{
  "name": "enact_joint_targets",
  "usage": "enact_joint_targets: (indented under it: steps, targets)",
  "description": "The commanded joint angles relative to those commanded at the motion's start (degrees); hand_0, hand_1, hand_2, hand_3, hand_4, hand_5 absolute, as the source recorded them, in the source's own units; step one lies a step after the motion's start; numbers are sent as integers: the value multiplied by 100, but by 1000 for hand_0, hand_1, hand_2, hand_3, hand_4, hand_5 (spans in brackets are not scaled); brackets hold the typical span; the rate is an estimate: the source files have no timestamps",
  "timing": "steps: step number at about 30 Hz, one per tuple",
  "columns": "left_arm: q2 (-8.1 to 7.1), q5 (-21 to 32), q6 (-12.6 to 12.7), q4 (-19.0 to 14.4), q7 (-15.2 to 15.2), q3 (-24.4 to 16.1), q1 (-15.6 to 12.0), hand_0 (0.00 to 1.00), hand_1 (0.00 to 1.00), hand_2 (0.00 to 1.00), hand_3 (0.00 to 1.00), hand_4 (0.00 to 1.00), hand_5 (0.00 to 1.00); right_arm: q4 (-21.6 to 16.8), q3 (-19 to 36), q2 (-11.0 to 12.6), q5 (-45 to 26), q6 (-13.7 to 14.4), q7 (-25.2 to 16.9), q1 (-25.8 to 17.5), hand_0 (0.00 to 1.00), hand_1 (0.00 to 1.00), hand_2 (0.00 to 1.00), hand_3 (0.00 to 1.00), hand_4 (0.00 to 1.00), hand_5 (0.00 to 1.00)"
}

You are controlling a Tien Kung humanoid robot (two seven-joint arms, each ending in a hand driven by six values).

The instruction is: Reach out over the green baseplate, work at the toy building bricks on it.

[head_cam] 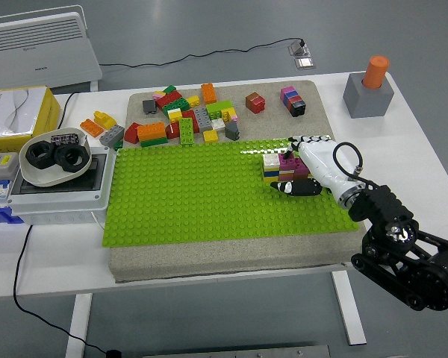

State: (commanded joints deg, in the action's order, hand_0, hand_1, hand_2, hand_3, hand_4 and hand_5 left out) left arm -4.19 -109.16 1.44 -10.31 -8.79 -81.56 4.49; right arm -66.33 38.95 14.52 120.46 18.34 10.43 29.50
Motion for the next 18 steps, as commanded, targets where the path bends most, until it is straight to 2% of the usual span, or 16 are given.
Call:
enact_joint_targets:
  steps: [6, 10, 16, 17, 18]
  targets:
    - [-10, 13, 3, 0, 3, -1, 6, 690, 342, 282, 469, 193, 2, -158, 137, 61, -173, 107, -187, 54, 817, 831, 872, 619, 908, 559]
    - [-17, 11, 8, 0, 6, -2, 11, 690, 342, 282, 469, 193, 2, -534, 423, 136, -146, 149, -232, -22, 817, 831, 872, 619, 908, 559]
    - [-5, 59, 52, 0, 18, -5, 2, 690, 342, 282, 470, 193, 2, -1215, 1210, 242, -985, 786, -726, -711, 812, 826, 862, 627, 896, 537]
    - [-1, 77, 62, 0, 19, -1, 0, 690, 342, 282, 470, 193, 2, -1257, 1327, 256, -1104, 827, -756, -817, 525, 515, 636, 646, 779, 274]
    - [5, 104, 77, 0, 21, 6, -3, 690, 342, 282, 470, 193, 2, -1316, 1500, 290, -1162, 816, -713, -980, 525, 515, 636, 646, 779, 274]
